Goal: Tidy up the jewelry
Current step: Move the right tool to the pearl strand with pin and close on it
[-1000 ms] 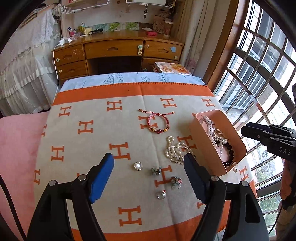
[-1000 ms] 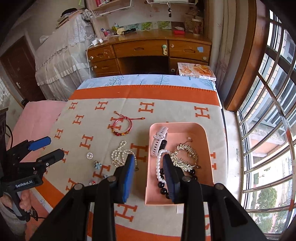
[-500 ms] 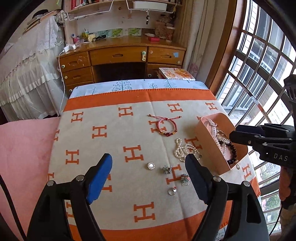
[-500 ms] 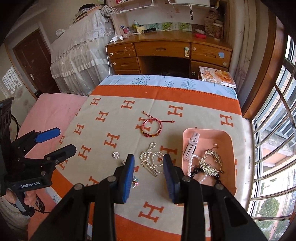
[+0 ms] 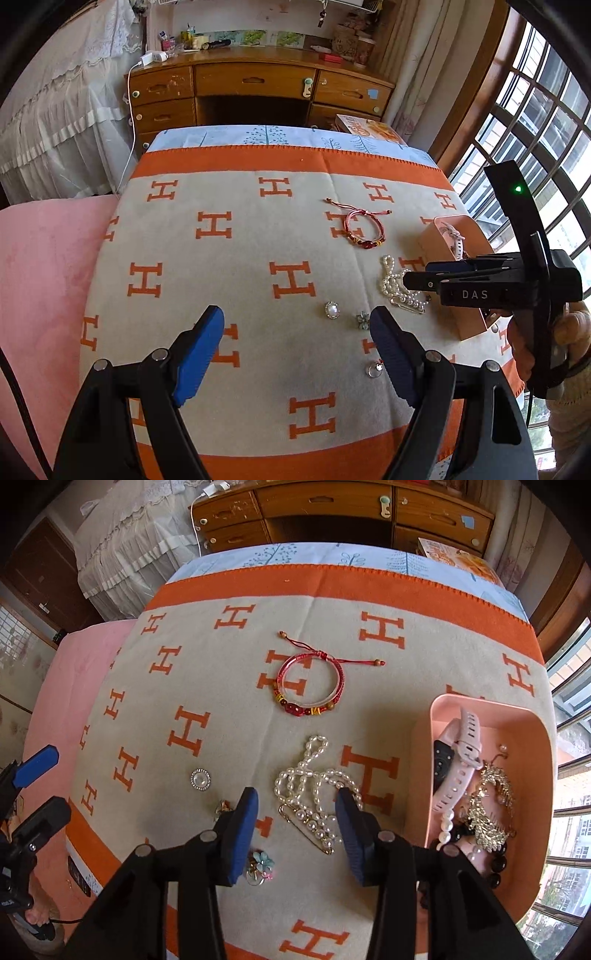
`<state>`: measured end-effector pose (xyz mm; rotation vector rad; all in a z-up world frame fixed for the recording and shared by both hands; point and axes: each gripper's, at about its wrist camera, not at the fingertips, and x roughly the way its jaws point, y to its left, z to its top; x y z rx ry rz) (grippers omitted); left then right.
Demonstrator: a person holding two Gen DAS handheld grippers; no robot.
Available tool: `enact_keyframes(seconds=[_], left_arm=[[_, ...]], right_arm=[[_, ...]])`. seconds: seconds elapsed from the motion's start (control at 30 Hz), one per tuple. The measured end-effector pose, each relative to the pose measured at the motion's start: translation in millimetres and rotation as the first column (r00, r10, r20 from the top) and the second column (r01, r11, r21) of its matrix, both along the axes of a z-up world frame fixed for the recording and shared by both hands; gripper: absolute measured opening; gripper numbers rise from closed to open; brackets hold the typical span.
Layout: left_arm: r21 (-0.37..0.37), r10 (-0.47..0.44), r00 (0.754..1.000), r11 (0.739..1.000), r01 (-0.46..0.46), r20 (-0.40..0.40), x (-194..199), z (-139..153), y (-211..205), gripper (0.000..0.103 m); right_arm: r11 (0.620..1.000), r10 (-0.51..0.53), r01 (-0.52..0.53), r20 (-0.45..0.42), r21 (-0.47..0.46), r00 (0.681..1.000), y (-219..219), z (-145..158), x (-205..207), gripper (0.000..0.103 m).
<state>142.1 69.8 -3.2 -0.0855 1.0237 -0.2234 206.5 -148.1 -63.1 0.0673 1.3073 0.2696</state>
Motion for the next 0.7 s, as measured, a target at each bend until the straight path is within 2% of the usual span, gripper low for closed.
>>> enact_keyframes(seconds=[0.2, 0.6, 0.7], left_arm=[[-0.011, 0.007, 1.0, 1.0, -0.007, -0.023, 3.2, -12.9, 10.1, 0.08], [-0.045, -0.002, 1.0, 0.999, 0.0, -0.03, 5.4, -21.2, 16.3, 0.08], [-0.053, -0.004, 0.999, 0.999, 0.002, -0.032, 5.1, -22.3, 17.3, 0.08]], right_arm=[[0.998, -0.062, 0.064, -0.11, 0.017, 0.992, 4.1, -22.0, 14.4, 0.044], [0.989, -0.138, 0.128, -0.171, -0.067, 0.976, 16.7, -33.8, 22.7, 0.044], [0.987, -0.15, 0.137, -0.159, -0.09, 0.976, 21.2, -34.2, 24.4, 0.044]])
